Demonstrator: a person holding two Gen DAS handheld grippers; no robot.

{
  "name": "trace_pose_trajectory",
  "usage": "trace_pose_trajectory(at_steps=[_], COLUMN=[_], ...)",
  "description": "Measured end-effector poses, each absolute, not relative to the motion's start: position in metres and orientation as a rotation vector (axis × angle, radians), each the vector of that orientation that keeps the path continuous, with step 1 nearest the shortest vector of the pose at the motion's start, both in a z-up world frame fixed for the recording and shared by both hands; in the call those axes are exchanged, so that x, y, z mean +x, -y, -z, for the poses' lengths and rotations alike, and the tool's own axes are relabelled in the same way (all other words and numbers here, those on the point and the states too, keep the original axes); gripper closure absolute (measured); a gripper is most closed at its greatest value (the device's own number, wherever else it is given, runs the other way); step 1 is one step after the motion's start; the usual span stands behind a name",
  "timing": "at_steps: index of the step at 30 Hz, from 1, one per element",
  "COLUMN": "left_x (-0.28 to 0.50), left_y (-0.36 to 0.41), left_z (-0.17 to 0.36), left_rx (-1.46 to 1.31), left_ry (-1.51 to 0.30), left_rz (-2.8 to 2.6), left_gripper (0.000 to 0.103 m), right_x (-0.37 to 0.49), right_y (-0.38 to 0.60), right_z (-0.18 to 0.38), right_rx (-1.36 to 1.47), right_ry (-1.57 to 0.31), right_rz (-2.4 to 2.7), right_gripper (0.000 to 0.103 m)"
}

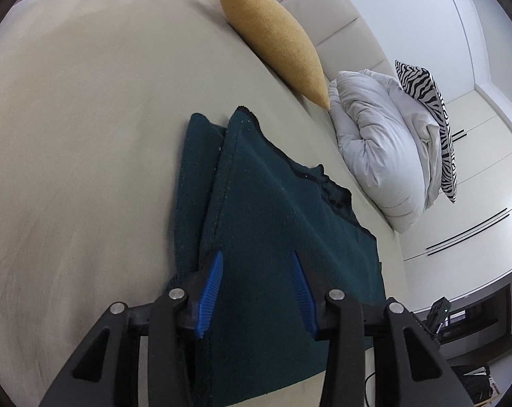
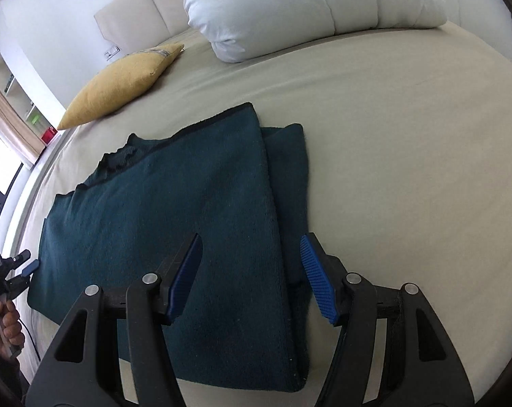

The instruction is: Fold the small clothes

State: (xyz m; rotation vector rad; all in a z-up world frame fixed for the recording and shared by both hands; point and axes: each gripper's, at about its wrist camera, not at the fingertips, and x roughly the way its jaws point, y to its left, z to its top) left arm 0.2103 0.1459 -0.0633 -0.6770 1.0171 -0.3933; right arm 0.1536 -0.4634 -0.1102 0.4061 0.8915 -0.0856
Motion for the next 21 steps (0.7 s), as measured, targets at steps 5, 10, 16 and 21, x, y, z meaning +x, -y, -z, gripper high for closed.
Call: trace_pose_trajectory(at_steps=[5, 10, 16, 21], left_x=[0.202, 0.194, 0.184, 0.177], left_y=[-0.135, -0.129, -0.128, -0.123], left_z=[0.060, 0.066, 0.061, 0.057], left_rx=[-0.585, -0.530, -0.507, -0.499], left_ry=[-1.032, -1.042, -1.040, -1.020], left_rz=[0.392, 0.369, 0.377, 0.377], left_gripper=[0.086, 0.099, 0.100, 0.100], right_x=[0.147, 0.143, 0.137, 0.134], right_y=[0.463, 0.464, 0.474, 0.475], right_z=[0.113, 0.110, 0.110, 0.113], right_rx=[0.389, 0.374, 0.398, 0.391], right_ry=[-0.901, -0.899, -0.899, -0.913], right_rz=[0.093, 0.100, 0.112, 0.112], right_gripper=[0.045, 0.055, 0.065, 0.064])
